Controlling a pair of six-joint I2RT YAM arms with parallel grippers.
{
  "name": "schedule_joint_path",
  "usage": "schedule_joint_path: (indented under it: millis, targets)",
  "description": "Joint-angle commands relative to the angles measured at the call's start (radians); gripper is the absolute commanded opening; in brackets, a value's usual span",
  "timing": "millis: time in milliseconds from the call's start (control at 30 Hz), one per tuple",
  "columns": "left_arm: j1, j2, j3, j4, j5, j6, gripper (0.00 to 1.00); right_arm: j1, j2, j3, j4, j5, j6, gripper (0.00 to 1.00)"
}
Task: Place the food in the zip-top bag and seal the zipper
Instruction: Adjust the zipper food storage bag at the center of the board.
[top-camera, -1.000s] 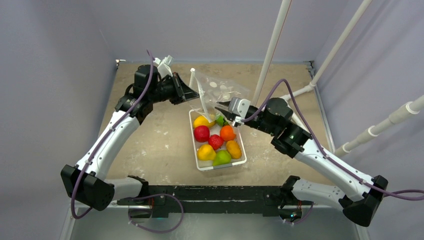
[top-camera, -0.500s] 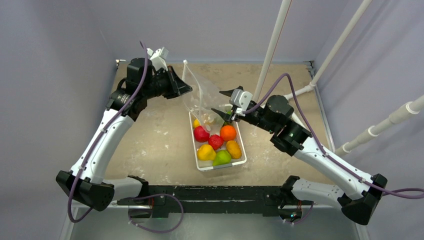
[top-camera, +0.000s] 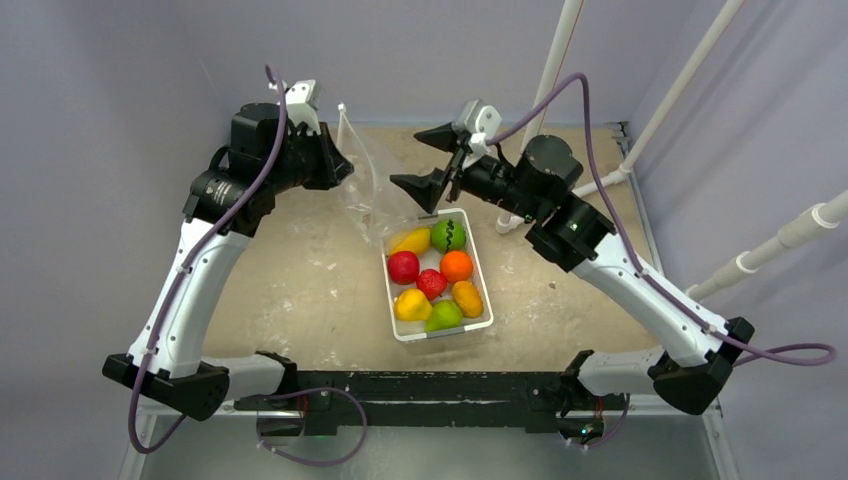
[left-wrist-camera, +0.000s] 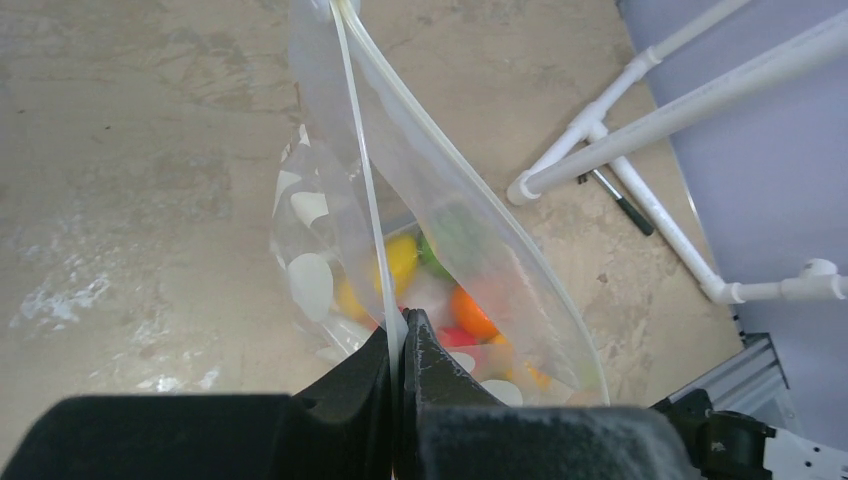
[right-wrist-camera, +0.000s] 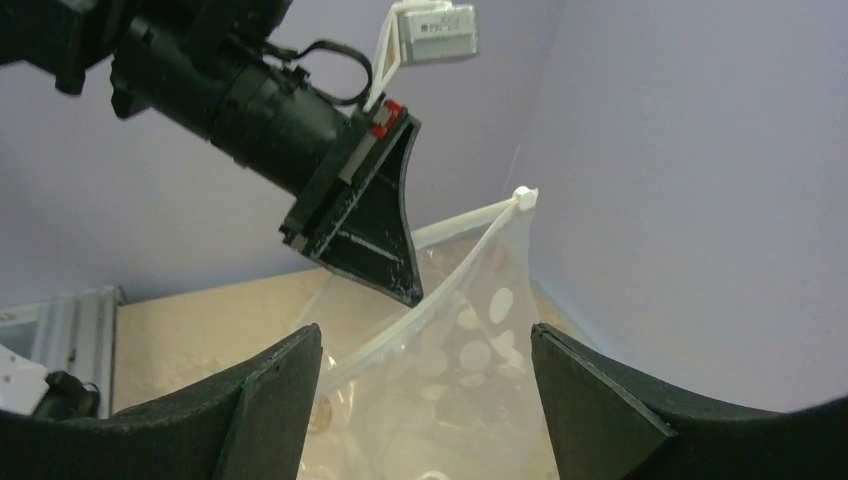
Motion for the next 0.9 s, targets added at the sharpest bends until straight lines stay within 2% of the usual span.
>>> schedule_joint_path:
  millis: [0, 433, 867]
  targets:
    - [-0.006, 0.008, 0.035, -0.072, -0.106, 0.085, 0.00, 0.004, 0.068, 0.156, -0.064, -0.013, 0.132, 0.79]
    - [-0.006, 0.023, 0.062, -0.135, -0.269, 0.144, 0.00, 0.074, 0.314, 0.357, -0.175, 0.288, 0.296, 0.71]
    - [-0.007, 0.046, 0.062, -0.149, -0.331, 0.159, 0.00, 0.109, 0.536, 0.515, -0.239, 0.348, 0.330, 0.65]
